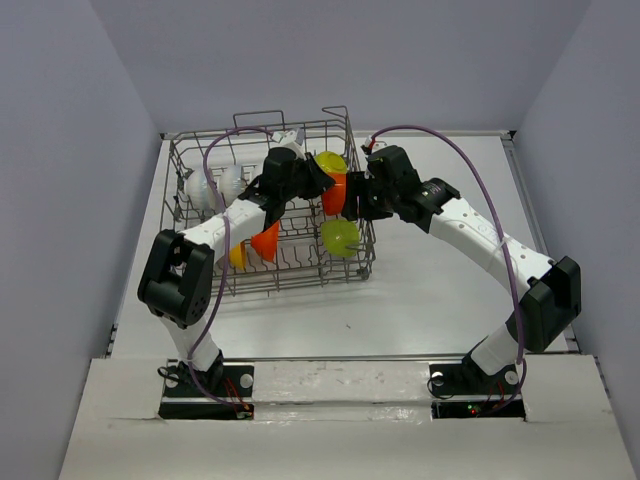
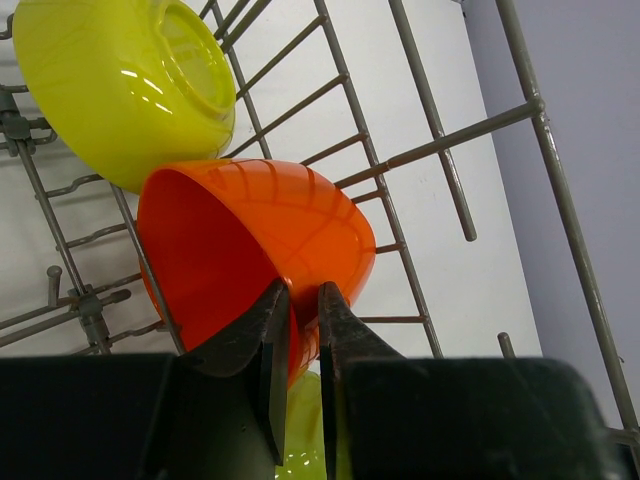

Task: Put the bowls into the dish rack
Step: Place the upside down bowl on the dish rack.

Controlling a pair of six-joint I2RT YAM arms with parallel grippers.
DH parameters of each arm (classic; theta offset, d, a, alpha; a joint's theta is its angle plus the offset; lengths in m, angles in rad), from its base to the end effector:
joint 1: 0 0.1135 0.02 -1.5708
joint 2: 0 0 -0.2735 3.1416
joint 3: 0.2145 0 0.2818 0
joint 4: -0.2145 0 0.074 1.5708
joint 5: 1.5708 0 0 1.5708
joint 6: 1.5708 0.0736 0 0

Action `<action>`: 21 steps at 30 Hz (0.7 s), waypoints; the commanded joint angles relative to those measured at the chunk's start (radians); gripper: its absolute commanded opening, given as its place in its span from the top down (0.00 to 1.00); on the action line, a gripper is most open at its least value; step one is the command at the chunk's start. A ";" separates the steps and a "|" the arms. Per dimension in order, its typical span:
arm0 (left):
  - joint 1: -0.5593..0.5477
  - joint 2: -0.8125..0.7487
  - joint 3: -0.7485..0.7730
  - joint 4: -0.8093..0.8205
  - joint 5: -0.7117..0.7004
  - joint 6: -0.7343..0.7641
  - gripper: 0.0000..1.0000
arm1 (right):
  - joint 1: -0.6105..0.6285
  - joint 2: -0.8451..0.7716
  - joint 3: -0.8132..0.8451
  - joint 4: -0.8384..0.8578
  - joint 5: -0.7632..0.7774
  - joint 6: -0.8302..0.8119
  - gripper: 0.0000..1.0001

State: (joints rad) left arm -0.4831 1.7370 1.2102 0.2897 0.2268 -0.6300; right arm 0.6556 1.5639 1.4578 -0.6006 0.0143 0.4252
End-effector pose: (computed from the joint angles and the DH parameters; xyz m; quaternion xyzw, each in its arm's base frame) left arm 0.4130 -0.2353 0.2624 0.0125 0.7838 -0.4001 0.4748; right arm 0.3260 0.2494 0.3216 -0.1014 0.9024 0.2099 0.3624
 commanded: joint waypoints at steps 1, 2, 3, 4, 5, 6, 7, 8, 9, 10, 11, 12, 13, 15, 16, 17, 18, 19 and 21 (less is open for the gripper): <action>-0.008 -0.002 -0.008 -0.043 -0.020 0.049 1.00 | 0.009 -0.007 -0.001 0.012 -0.019 -0.006 0.37; -0.006 0.007 0.009 -0.079 -0.018 0.056 1.00 | 0.009 -0.007 -0.001 0.012 -0.019 -0.008 0.37; -0.006 0.012 0.009 -0.089 -0.021 0.056 1.00 | 0.009 -0.005 -0.001 0.012 -0.019 -0.006 0.37; -0.005 0.010 0.006 -0.087 -0.024 0.058 1.00 | 0.009 -0.004 -0.001 0.012 -0.017 -0.008 0.37; -0.005 0.007 0.000 -0.083 -0.026 0.058 1.00 | 0.009 -0.004 -0.001 0.012 -0.019 -0.006 0.37; -0.002 0.003 -0.014 -0.081 -0.032 0.058 1.00 | 0.009 -0.004 -0.001 0.012 -0.019 -0.006 0.37; 0.000 -0.002 -0.018 -0.078 -0.043 0.058 1.00 | 0.009 -0.004 -0.002 0.012 -0.019 -0.006 0.37; 0.001 -0.008 -0.024 -0.075 -0.044 0.058 1.00 | 0.009 -0.002 -0.002 0.012 -0.019 -0.008 0.37; 0.005 -0.014 -0.034 -0.075 -0.044 0.059 1.00 | 0.009 -0.002 -0.002 0.012 -0.019 -0.006 0.37; 0.008 -0.019 -0.035 -0.076 -0.047 0.061 1.00 | 0.009 -0.002 -0.002 0.012 -0.019 -0.008 0.37; 0.009 -0.022 -0.040 -0.080 -0.052 0.065 1.00 | 0.009 -0.001 -0.001 0.012 -0.019 -0.006 0.37; 0.012 -0.033 -0.050 -0.080 -0.055 0.067 1.00 | 0.009 -0.001 -0.001 0.012 -0.019 -0.008 0.37; 0.014 -0.036 -0.057 -0.080 -0.060 0.069 1.00 | 0.009 -0.001 -0.001 0.012 -0.019 -0.006 0.37; 0.018 -0.047 -0.075 -0.080 -0.061 0.072 1.00 | 0.009 0.001 -0.001 0.012 -0.019 -0.008 0.37; 0.020 -0.048 -0.080 -0.080 -0.061 0.072 1.00 | 0.009 0.001 -0.001 0.012 -0.019 -0.006 0.37; 0.023 -0.053 -0.090 -0.080 -0.063 0.076 1.00 | 0.009 0.001 -0.001 0.012 -0.019 -0.006 0.37; 0.024 -0.054 -0.090 -0.080 -0.064 0.076 1.00 | 0.009 0.002 0.001 0.012 -0.019 -0.006 0.37; 0.026 -0.057 -0.101 -0.078 -0.066 0.078 1.00 | 0.009 0.002 -0.001 0.013 -0.019 -0.006 0.37; 0.032 -0.068 -0.113 -0.070 -0.067 0.076 1.00 | 0.009 0.002 0.001 0.012 -0.019 -0.005 0.37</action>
State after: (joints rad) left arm -0.4782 1.6871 1.1435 0.2958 0.2337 -0.6209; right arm 0.6556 1.5639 1.4578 -0.5999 0.0143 0.4252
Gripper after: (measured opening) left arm 0.206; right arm 0.627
